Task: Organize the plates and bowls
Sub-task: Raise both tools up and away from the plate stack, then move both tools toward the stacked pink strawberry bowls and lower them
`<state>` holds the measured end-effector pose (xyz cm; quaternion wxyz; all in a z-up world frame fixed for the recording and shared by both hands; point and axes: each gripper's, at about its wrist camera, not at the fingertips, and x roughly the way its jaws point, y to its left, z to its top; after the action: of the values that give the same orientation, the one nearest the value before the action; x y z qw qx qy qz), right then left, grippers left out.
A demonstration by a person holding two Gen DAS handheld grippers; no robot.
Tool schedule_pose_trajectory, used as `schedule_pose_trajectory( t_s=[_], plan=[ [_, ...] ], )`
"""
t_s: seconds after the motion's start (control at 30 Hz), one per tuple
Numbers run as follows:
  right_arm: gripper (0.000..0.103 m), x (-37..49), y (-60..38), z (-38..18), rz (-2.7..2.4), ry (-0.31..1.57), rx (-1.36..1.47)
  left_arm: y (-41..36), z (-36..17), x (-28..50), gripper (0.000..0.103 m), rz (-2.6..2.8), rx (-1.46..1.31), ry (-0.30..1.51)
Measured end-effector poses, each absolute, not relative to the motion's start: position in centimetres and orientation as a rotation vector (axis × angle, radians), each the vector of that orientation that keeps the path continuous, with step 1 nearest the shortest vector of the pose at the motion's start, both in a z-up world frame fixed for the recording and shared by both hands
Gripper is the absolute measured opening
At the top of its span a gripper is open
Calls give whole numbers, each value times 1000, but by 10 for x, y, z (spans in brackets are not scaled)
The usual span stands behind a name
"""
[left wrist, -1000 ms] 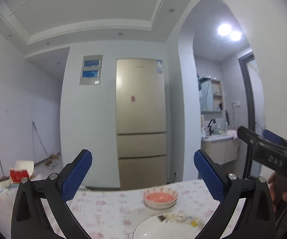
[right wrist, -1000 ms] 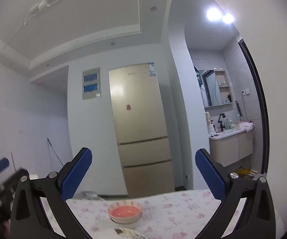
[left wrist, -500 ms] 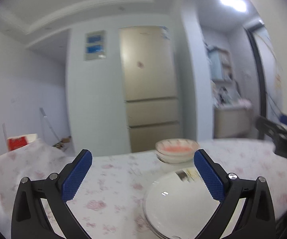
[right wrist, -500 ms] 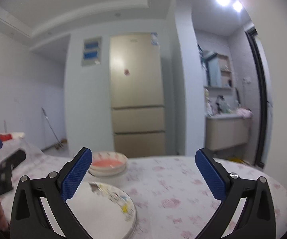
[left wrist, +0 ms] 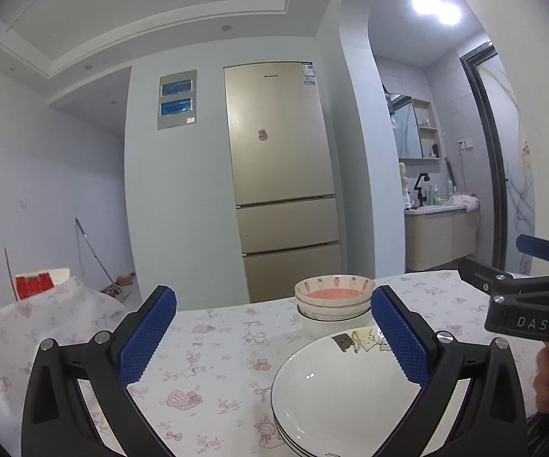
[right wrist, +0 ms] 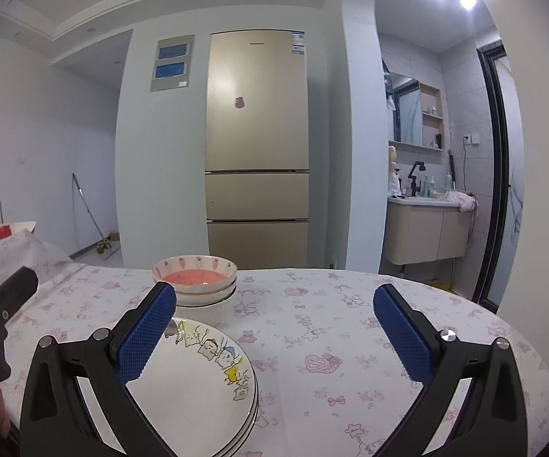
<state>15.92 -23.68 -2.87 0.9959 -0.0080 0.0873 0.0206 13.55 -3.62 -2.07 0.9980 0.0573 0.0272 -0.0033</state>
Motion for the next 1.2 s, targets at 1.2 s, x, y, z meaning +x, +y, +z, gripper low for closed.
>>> schedule_pose_trajectory(
  t_s=[1.2],
  plan=[
    [103,239,-235,188,80,66,151,2,207,185,103,-29,-92,-72]
  ],
)
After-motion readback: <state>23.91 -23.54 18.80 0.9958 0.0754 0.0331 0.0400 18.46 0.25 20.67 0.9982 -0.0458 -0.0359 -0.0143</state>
